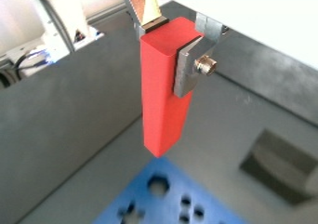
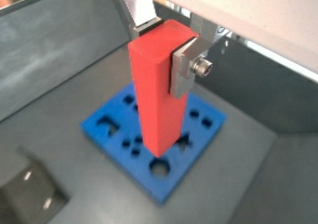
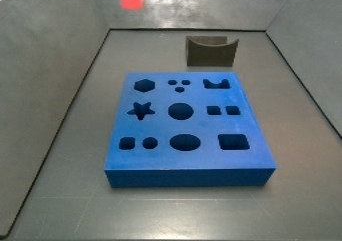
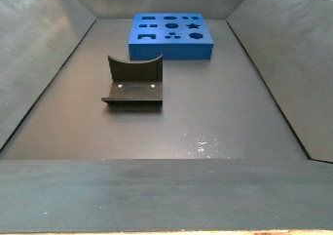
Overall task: Pick up the rectangle object. Move up. Move to above the board. Insert the rectangle object.
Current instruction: Move to above the board, then insert the rectangle object.
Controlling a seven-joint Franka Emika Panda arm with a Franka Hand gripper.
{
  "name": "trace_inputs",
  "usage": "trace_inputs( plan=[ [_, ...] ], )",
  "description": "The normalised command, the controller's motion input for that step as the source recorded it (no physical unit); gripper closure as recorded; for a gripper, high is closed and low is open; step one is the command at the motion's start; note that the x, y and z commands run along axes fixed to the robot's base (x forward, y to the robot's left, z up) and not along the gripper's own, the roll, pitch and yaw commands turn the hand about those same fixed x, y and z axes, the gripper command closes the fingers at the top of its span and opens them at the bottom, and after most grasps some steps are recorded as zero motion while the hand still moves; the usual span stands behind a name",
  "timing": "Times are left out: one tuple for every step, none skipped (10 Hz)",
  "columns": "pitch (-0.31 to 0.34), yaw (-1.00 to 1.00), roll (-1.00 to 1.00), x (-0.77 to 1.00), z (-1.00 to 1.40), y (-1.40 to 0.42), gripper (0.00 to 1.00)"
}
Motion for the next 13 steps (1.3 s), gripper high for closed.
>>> trace_inputs(
  plan=[
    [0.129, 0.01, 0.02, 0.63, -0.01, -0.77, 1.0],
    [0.122, 0.01, 0.04, 0.37, 0.02, -0.4, 1.0],
    [0.093, 0.01, 0.06, 0.22, 0.03, -0.24, 1.0],
    [0.07, 0.01, 0.06, 0.16, 0.03, -0.18, 1.0],
    [-0.014, 0.0, -0.04, 0.0, -0.01, 0.0, 1.0],
    [-0.011, 0.0, 0.0, 0.01, -0.06, -0.05, 1.0],
    [-0.166, 0.0, -0.01, 0.08, -0.13, -0.15, 1.0],
    [-0.031, -0.01, 0.0, 0.3, -0.16, -0.24, 1.0],
    [0.0, 0.0, 0.09, 0.43, -0.29, -0.28, 1.0],
    [0.0, 0.0, 0.17, 0.51, -0.3, -0.33, 1.0],
    [0.0, -0.04, 0.03, 0.58, -0.47, -0.21, 1.0],
    [0.0, -0.1, 0.06, 0.63, -0.52, -0.26, 1.0],
    [0.0, -0.07, 0.14, 0.64, -0.52, -0.33, 1.0]
  ],
)
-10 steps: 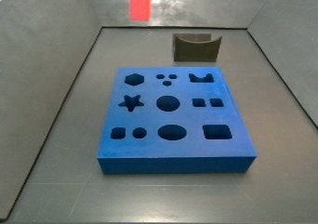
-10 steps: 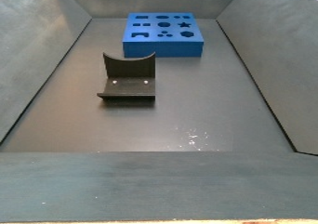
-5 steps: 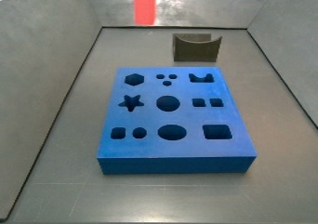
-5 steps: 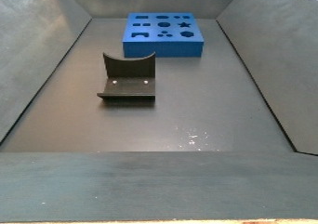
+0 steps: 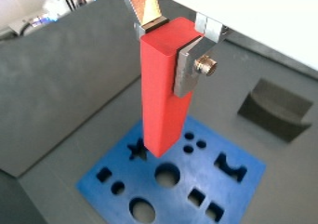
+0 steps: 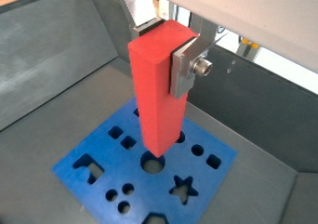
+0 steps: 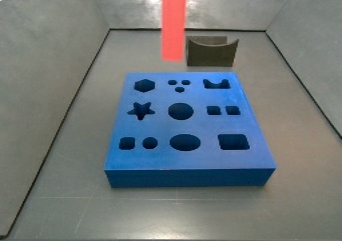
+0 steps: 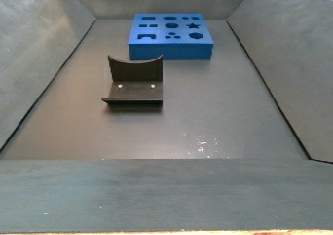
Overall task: Pick up the rectangle object. Move up. Move to above the board. Insert the rectangle object.
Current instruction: Insert the rectangle object.
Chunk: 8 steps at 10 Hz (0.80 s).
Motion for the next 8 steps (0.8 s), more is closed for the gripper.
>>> trace_inputs(
  plan=[
    [0.017, -0.04, 0.17, 0.67, -0.6, -0.34, 1.0],
    [0.02, -0.03, 0.19, 0.67, -0.6, -0.38, 1.0],
    [0.034, 0.0, 0.26, 0.66, -0.56, -0.47, 1.0],
    [0.149, 0.0, 0.29, 0.77, -0.52, -0.51, 1.0],
    [0.186, 0.0, 0.29, 0.78, -0.5, -0.53, 1.0],
    [0.16, 0.0, 0.27, 0.76, -0.46, -0.54, 1.0],
    [0.166, 0.0, 0.29, 0.74, -0.39, -0.54, 1.0],
    [0.237, 0.0, 0.26, 0.72, -0.24, -0.5, 1.0]
  ],
)
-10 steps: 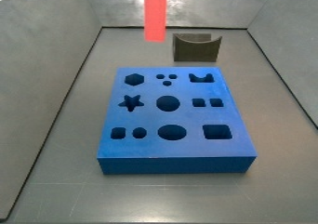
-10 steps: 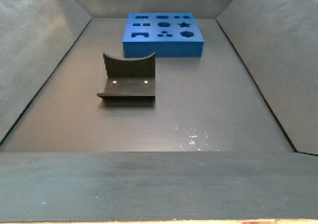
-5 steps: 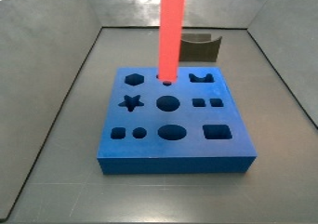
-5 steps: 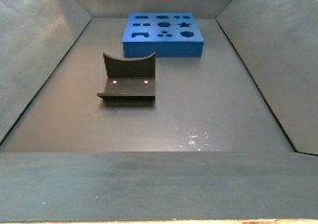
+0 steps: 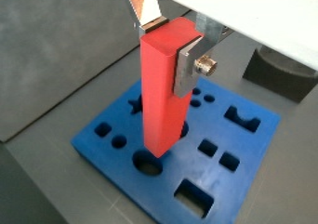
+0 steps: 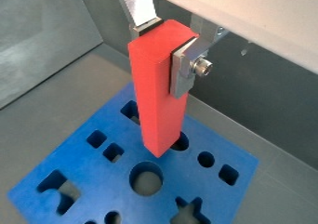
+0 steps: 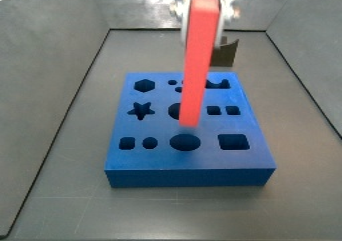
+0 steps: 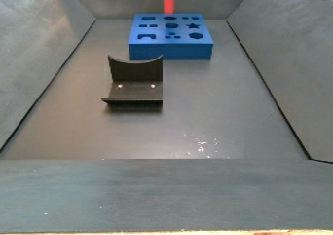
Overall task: Pick up the rectangle object. Move up. Move to above the board. Insert the rectangle object.
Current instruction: Insert the rectangle object.
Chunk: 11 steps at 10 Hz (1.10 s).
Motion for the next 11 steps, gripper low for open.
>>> trace_inputs(
  plan=[
    [-0.003, 0.0, -0.01, 0.0, 0.0, 0.0, 1.0],
    [-0.163, 0.0, -0.24, 0.03, -0.13, -0.05, 1.0],
    [-0.169, 0.0, -0.12, 0.33, -0.19, -0.24, 1.0],
    [-0.12, -0.09, 0.0, 0.66, -0.16, -0.28, 1.0],
    [-0.08, -0.03, 0.07, 0.71, -0.15, -0.22, 1.0],
    [-0.014, 0.0, 0.07, 0.67, -0.11, -0.18, 1.0],
    [0.0, 0.0, 0.0, 0.47, 0.0, -0.12, 1.0],
    [-0.054, 0.0, 0.0, -0.04, -0.02, -0.01, 1.0],
    [0.0, -0.53, 0.0, 0.28, 0.0, -0.07, 1.0],
    [0.0, -0.78, 0.0, 0.27, 0.04, -0.01, 1.0],
    [-0.011, -0.73, 0.0, 0.36, 0.0, 0.0, 1.0]
  ],
)
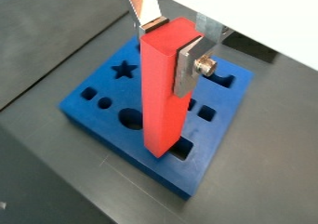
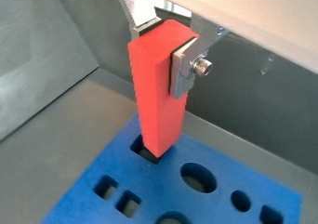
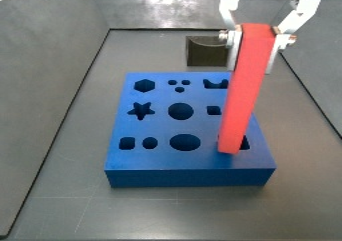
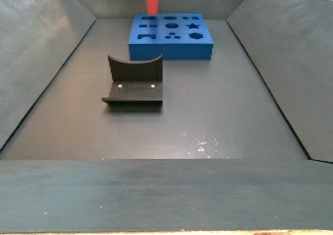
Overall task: Pick up the rectangle object. Move up. Move to above the board. Insert the rectangle object.
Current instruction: Insert the rectangle object.
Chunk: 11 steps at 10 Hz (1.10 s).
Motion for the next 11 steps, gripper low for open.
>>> trace_inputs(
  plan=[
    [-0.023, -0.76, 0.0, 0.32, 0.0, 0.0, 1.0],
    [0.0, -0.82, 0.0, 0.22, 0.0, 0.0, 1.0],
    [0.069, -0.83, 0.0, 0.09, 0.0, 0.0, 1.0],
    [0.177, -0.83, 0.0, 0.01, 0.0, 0.0, 1.0],
    [0.131, -0.76, 0.03, 0.08, 0.0, -0.06, 1.0],
    [0.149, -0.77, 0.09, 0.0, 0.0, -0.07, 1.0],
    [0.097, -0.81, 0.03, 0.01, 0.0, -0.08, 1.0],
    [0.0, -0.87, 0.0, 0.05, 0.0, -0.04, 1.0],
    [-0.089, -0.33, 0.0, -0.1, 0.0, -0.03, 1.0],
    [-0.017, -0.31, 0.0, -0.19, 0.0, -0.04, 1.0],
    [0.0, -0.33, 0.0, -0.15, 0.0, -0.03, 1.0]
  ],
)
